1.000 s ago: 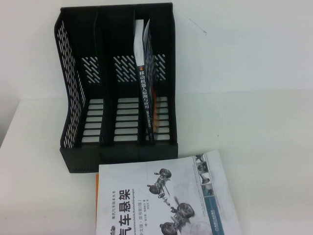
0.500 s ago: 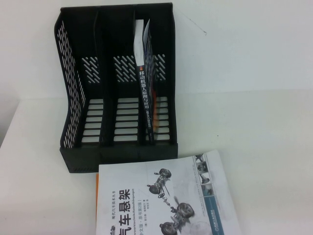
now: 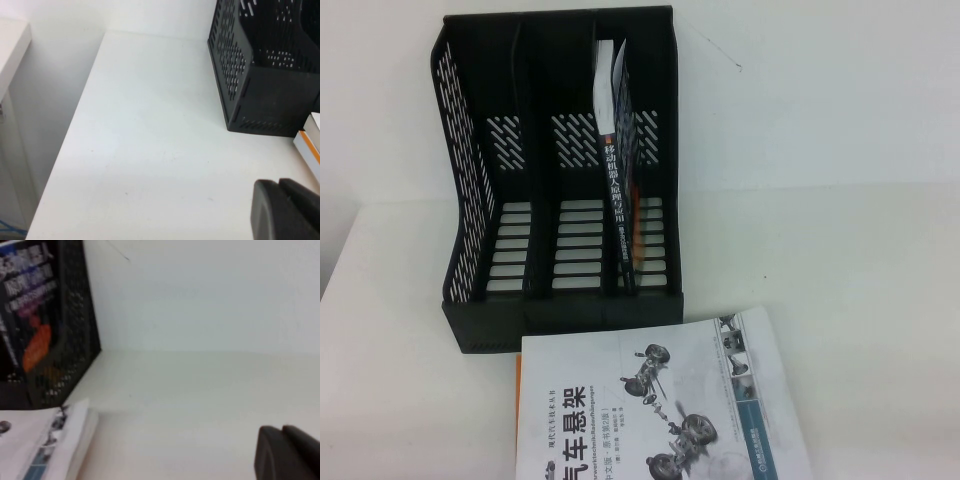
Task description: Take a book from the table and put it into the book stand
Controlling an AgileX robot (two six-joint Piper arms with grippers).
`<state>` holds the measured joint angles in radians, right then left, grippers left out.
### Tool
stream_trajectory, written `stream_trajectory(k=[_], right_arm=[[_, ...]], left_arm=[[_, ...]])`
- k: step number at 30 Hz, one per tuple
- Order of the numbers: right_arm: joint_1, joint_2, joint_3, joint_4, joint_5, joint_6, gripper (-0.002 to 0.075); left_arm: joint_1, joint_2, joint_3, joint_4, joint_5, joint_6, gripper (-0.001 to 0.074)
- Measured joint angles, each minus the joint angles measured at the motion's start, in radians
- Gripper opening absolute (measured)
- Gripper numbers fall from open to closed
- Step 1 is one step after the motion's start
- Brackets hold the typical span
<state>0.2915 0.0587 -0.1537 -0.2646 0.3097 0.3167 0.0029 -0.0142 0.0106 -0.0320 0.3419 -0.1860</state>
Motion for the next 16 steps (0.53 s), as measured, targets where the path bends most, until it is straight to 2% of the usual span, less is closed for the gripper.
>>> stream_trajectory(k=[8, 16], right_arm=[[-0.187, -0.071, 0.175, 0.186, 0.014, -0.112, -0.0002], [-0.202, -0.071, 0.175, 0.24, 0.036, -0.205, -0.0002]], left_arm=[[0.0, 0.0, 0.0, 0.0, 0.0, 0.0, -0.0002], [0.0, 0.0, 0.0, 0.0, 0.0, 0.0, -0.0002]])
